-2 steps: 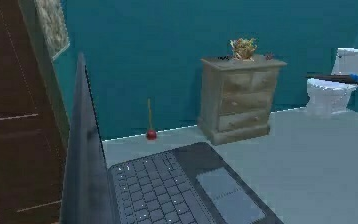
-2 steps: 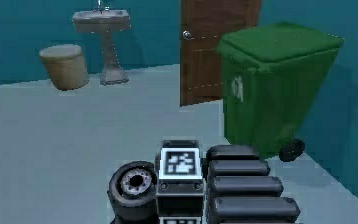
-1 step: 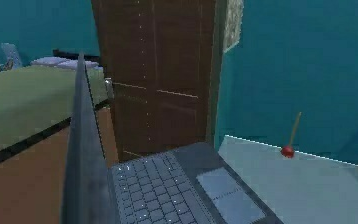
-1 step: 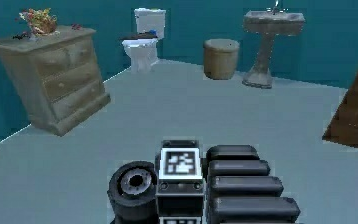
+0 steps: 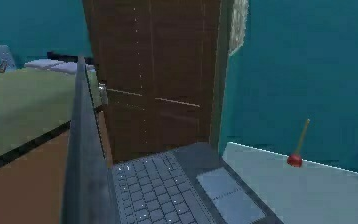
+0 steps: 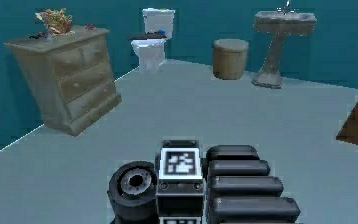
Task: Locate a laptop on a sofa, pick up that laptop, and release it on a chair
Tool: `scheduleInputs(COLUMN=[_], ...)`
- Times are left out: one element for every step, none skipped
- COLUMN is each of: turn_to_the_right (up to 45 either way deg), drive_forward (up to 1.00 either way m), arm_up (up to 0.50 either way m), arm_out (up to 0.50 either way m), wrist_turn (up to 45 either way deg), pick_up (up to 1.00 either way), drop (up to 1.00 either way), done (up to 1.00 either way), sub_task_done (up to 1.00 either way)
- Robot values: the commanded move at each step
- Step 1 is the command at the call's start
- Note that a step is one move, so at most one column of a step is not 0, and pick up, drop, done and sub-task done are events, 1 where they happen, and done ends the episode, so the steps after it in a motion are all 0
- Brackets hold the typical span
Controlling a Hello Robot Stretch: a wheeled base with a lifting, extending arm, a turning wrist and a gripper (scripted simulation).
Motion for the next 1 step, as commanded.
scheduleInputs(turn_to_the_right=[-45.0], drive_forward=[0.00], arm_up=[0.00], arm_out=[0.00], wrist_turn=[0.0], pick_up=[0.00], drop=[0.00], done=[0.00], sub_task_done=[0.00])
